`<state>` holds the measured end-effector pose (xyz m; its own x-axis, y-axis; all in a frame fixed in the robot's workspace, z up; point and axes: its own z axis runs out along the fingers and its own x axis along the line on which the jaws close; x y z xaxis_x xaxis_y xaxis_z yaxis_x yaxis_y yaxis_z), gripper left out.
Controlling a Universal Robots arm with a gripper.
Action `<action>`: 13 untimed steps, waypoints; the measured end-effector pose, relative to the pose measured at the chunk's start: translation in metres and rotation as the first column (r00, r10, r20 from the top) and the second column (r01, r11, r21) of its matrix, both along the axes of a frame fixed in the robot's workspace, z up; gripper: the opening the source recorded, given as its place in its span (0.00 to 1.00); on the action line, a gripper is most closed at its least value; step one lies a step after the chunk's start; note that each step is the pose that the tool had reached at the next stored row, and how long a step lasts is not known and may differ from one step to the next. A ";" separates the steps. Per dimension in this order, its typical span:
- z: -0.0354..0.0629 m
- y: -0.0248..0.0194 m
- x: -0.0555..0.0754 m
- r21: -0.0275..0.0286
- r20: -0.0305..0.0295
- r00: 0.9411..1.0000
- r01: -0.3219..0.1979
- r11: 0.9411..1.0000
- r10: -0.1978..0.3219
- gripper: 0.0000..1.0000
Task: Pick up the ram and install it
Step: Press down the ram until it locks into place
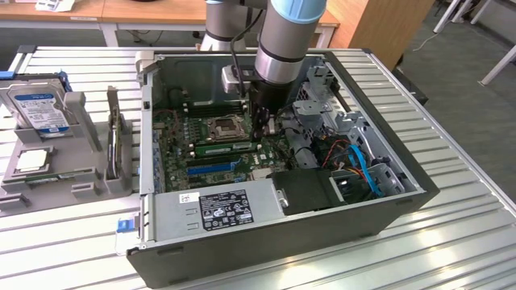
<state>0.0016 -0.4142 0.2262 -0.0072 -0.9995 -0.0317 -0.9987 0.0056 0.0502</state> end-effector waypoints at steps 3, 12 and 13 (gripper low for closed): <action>-0.0009 -0.0001 0.000 0.000 0.000 1.000 0.000 1.000 0.000 0.10; -0.0011 0.0000 0.000 0.000 0.000 1.000 0.000 1.000 0.000 0.10; -0.0011 0.0000 0.000 0.000 0.000 1.000 0.000 1.000 0.000 0.10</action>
